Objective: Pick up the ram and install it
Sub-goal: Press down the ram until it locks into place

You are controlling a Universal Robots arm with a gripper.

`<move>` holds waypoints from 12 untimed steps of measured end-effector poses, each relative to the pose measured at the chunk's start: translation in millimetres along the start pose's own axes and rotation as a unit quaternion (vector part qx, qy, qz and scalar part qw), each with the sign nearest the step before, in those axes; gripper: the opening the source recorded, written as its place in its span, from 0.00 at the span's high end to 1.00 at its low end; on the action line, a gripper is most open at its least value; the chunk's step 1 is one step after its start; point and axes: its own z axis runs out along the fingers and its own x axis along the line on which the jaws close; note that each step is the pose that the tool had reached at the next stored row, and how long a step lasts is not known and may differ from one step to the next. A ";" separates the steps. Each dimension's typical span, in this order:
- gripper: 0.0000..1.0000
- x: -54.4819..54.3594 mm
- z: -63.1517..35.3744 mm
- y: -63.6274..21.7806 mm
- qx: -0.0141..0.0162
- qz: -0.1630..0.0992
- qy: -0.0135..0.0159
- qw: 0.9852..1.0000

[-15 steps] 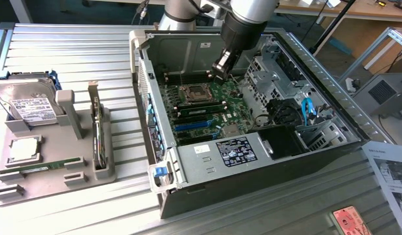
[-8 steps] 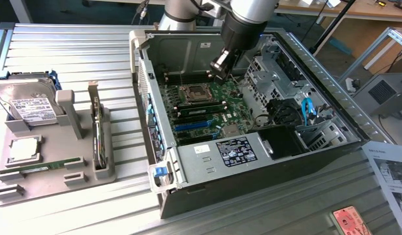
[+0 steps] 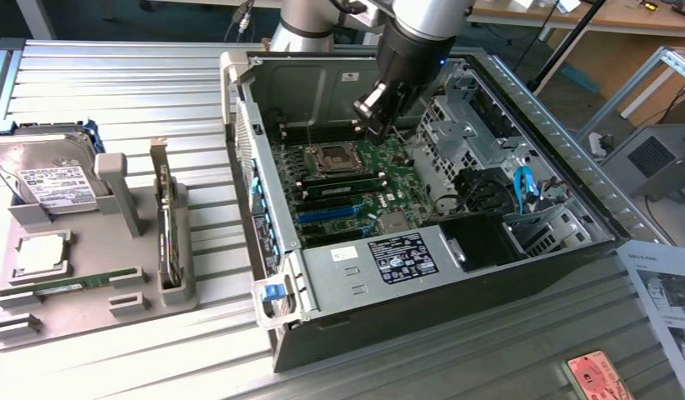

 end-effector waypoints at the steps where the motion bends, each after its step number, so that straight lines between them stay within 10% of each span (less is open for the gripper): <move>1: 0.89 0.0 0.0 0.0 0.000 0.008 0.000 1.000; 12: 0.89 0.0 0.1 0.0 0.002 0.093 -0.003 0.996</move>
